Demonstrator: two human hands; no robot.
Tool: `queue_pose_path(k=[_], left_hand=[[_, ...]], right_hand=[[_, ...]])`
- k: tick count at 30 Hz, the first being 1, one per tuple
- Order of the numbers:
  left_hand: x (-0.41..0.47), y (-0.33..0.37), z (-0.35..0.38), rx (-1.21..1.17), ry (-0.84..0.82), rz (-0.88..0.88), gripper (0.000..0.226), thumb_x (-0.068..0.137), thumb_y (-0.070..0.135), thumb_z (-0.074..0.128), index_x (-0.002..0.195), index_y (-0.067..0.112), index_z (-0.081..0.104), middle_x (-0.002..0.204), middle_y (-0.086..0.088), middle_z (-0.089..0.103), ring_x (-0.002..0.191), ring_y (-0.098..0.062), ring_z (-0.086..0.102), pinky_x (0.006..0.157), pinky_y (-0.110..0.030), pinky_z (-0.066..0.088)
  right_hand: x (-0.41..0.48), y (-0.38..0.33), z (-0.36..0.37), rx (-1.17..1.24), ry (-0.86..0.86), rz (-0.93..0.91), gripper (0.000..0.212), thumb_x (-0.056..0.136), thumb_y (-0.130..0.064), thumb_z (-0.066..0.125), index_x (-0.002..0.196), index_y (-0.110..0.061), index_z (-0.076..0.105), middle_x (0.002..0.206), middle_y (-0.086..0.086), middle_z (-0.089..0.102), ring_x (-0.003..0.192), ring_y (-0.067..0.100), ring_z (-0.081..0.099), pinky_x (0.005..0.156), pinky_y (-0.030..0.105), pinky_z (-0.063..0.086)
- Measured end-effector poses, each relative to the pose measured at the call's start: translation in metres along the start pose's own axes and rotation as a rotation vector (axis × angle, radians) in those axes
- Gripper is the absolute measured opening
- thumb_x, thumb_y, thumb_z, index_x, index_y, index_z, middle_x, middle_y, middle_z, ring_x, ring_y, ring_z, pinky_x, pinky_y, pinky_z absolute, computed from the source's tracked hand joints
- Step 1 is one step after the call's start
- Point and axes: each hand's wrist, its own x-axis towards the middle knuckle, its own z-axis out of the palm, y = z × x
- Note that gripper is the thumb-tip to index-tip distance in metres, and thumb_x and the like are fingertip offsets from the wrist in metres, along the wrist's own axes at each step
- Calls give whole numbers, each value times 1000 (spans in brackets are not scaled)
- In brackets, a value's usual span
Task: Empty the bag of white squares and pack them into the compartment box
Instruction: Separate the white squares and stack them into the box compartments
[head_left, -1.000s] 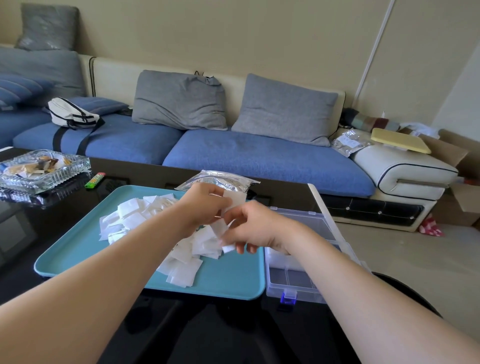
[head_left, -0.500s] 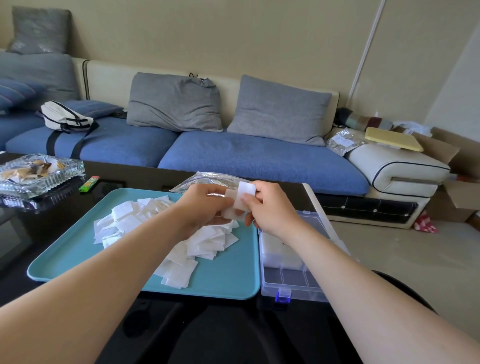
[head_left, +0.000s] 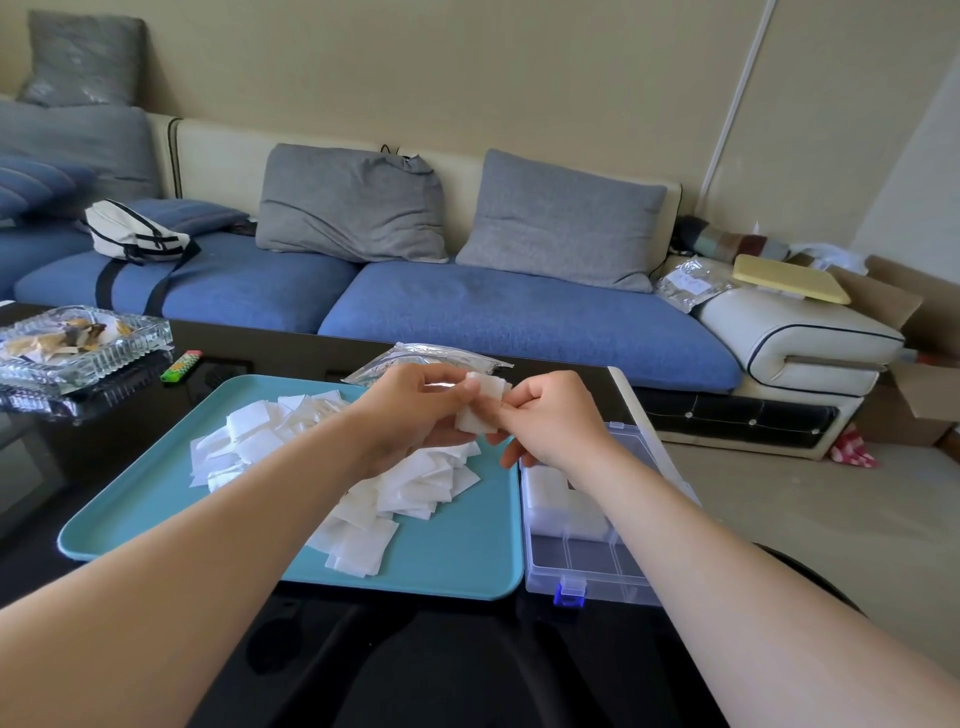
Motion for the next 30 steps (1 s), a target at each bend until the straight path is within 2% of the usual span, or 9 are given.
queue_pose_path(k=[2, 6, 9, 13, 16, 20, 23, 25, 30], left_hand=[[0, -1, -1, 2, 8, -4, 24, 100, 21, 69, 118, 7, 73, 112, -16, 77, 103, -30, 77, 94, -47, 61], [0, -3, 4, -1, 7, -42, 21, 104, 15, 63, 122, 5, 68, 115, -19, 76, 102, -31, 77, 94, -48, 62], [1, -1, 14, -12, 42, -41, 19, 106, 14, 61, 123, 9, 65, 119, -22, 73, 105, -32, 76, 93, -49, 62], [-2, 0, 25, 91, 100, -3, 17, 103, 16, 65, 120, 17, 65, 115, -19, 72, 100, -28, 77, 91, -47, 63], [-6, -3, 30, 222, 132, 8, 18, 99, 16, 67, 116, 18, 64, 106, -15, 75, 94, -24, 77, 83, -40, 63], [-14, -10, 46, 724, 79, 178, 16, 98, 22, 64, 114, 24, 64, 102, 1, 69, 88, -20, 70, 71, -33, 57], [-20, -15, 64, 963, -47, 344, 16, 101, 24, 62, 116, 26, 65, 117, 6, 64, 107, -14, 62, 87, -27, 48], [-21, -19, 74, 1041, -133, 410, 19, 101, 24, 61, 119, 27, 67, 125, 7, 61, 115, -14, 57, 94, -26, 41], [-19, -22, 87, 1185, -233, 432, 22, 100, 31, 60, 122, 30, 66, 128, 5, 58, 119, -16, 52, 102, -34, 42]], right_hand=[[0, 1, 1, -51, 39, 12, 48, 80, -55, 87, 87, -9, 74, 82, 4, 78, 59, 23, 75, 48, 26, 54], [1, 2, 1, -3, -2, -1, 52, 75, -51, 92, 114, -27, 67, 102, 1, 71, 89, 19, 73, 57, 29, 61], [1, 1, -1, 64, -51, -23, 15, 86, -44, 85, 93, -32, 78, 94, -3, 77, 90, 17, 73, 80, 45, 66], [-2, 6, -7, 48, 9, -41, 21, 84, -49, 84, 87, -28, 84, 95, 7, 81, 104, 34, 73, 96, 53, 59], [0, 13, -16, 31, 116, -22, 5, 90, -29, 79, 85, -29, 80, 88, -4, 80, 95, 26, 76, 87, 47, 64], [-4, 23, -36, -137, 288, 48, 16, 90, -14, 68, 103, -21, 74, 101, -1, 71, 98, 26, 68, 79, 38, 60], [-10, 35, -49, -228, 230, 265, 19, 94, -13, 62, 113, -9, 67, 99, 8, 63, 90, 30, 66, 73, 42, 65], [-18, 39, -53, -225, 163, 395, 22, 94, -16, 63, 115, -9, 60, 101, 12, 64, 87, 32, 70, 64, 36, 64], [-24, 52, -56, -346, 99, 431, 37, 97, -22, 64, 131, -11, 53, 100, 8, 60, 95, 25, 64, 78, 33, 59]])
